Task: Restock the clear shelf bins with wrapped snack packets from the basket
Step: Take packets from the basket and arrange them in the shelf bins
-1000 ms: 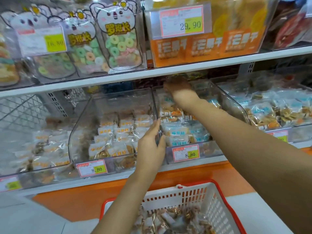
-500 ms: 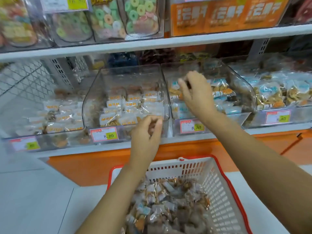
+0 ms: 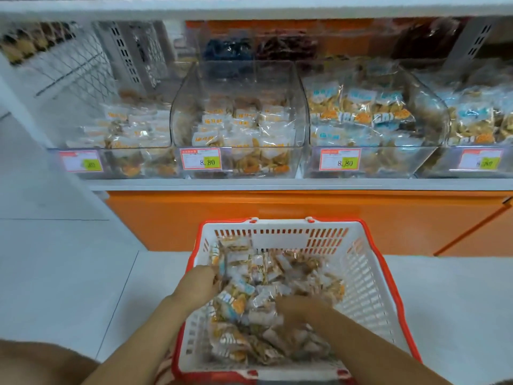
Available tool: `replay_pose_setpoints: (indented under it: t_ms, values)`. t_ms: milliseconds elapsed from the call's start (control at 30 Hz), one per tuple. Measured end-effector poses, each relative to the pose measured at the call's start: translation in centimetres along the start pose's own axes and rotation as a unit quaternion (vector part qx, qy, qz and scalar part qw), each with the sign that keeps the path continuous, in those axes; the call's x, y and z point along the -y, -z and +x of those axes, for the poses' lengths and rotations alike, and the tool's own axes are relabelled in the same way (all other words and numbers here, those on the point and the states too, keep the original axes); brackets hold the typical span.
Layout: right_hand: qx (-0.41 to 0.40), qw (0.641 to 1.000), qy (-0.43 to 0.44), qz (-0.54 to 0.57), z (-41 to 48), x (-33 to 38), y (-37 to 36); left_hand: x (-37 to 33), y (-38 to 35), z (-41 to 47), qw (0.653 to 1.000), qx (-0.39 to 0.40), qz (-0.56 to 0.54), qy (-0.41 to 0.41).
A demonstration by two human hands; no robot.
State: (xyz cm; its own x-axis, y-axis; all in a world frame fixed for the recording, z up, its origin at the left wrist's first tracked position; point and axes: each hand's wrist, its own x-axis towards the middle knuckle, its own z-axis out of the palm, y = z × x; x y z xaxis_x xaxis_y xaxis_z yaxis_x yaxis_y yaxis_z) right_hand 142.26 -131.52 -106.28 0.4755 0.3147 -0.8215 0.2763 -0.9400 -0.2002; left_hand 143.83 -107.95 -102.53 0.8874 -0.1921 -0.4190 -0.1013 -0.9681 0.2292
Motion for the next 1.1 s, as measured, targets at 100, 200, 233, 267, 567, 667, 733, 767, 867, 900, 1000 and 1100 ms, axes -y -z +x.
replay_pose_setpoints:
  t_ms: [100, 200, 233, 267, 567, 667, 733, 767, 867, 900, 1000, 1100]
  values:
    - [-0.031, 0.999, -0.017, -0.017, 0.3, 0.0, -1.9, -0.8, -0.4, -0.5, 0.999, 0.025, -0.044, 0.012]
    - [-0.092, 0.996, -0.006, -0.014, -0.6, -0.4, -1.1, -2.0, -0.7, -0.8, 0.989, 0.071, -0.129, 0.028]
    - [-0.112, 0.993, 0.004, -0.019, -1.4, -0.5, -0.2, -2.5, -0.6, -1.0, 0.982, 0.096, -0.160, 0.037]
    - [-0.139, 0.990, 0.020, -0.023, -2.6, -0.4, 1.0, -3.1, -0.4, -1.2, 0.971, 0.119, -0.202, 0.046]
    - [-0.380, 0.884, 0.257, 0.089, -12.9, 1.1, 10.0, -7.4, 3.5, -1.9, 0.599, 0.147, -0.787, 0.027]
    - [-0.434, 0.845, 0.256, 0.178, -15.1, 0.2, 11.3, -7.7, 5.2, -1.3, 0.617, 0.078, -0.783, -0.018]
    - [-0.497, 0.785, 0.255, 0.267, -16.0, -0.3, 11.6, -8.0, 6.8, -1.3, 0.660, 0.017, -0.750, -0.026]
    - [-0.530, 0.749, 0.255, 0.304, -16.4, -0.3, 11.8, -8.2, 7.6, -1.5, 0.690, -0.013, -0.723, -0.033]
    - [-0.555, 0.711, 0.239, 0.360, -17.2, -0.2, 12.5, -8.7, 9.4, -2.2, 0.768, -0.077, -0.632, -0.068]
    - [-0.529, 0.733, 0.228, 0.360, -17.5, -0.1, 12.8, -9.0, 10.0, -2.4, 0.796, -0.089, -0.592, -0.082]
    - [-0.460, 0.808, 0.214, 0.301, -17.9, 0.2, 13.6, -10.4, 12.3, -3.1, 0.862, -0.122, -0.473, -0.135]
    - [-0.450, 0.832, 0.195, 0.260, -18.4, 0.4, 14.4, -12.0, 15.0, -2.8, 0.876, -0.150, -0.427, -0.167]
